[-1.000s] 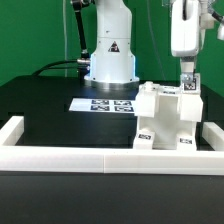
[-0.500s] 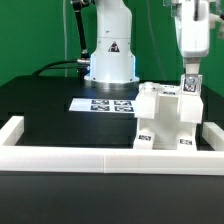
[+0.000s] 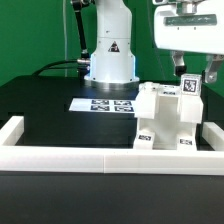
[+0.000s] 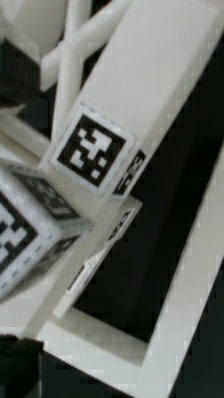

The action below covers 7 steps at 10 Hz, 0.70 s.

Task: Assemble chair

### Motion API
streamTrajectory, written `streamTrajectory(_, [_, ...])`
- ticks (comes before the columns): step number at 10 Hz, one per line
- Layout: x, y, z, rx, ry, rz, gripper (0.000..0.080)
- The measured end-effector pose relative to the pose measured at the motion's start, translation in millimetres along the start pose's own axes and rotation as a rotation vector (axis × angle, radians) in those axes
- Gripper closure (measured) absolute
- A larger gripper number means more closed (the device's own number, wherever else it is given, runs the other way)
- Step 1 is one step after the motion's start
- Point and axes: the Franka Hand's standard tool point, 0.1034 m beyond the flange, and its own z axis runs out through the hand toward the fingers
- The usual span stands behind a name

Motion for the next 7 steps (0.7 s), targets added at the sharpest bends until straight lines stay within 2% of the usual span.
streamTrajectory(5, [7.1,-1.7,3.9,-0.012,0.013,-0.440,0.0151])
streamTrajectory(7, [7.8,-1.0,3.9,-0.029,0.026,-0.596,0.0151])
